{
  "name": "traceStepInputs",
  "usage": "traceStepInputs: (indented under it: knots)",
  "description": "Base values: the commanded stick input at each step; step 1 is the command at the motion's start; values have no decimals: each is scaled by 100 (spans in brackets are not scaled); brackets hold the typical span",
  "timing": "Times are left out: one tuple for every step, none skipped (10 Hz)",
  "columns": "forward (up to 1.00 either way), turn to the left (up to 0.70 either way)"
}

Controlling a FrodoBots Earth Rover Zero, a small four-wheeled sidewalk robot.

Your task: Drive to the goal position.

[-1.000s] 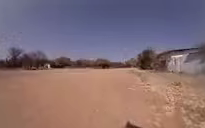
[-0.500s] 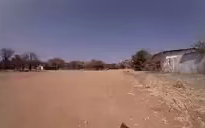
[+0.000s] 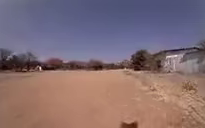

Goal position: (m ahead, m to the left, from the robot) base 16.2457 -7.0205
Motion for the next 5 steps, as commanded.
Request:
traceStepInputs:
  knots:
    - [100,0]
    - [100,0]
    - [100,0]
    - [100,0]
    - [100,0]
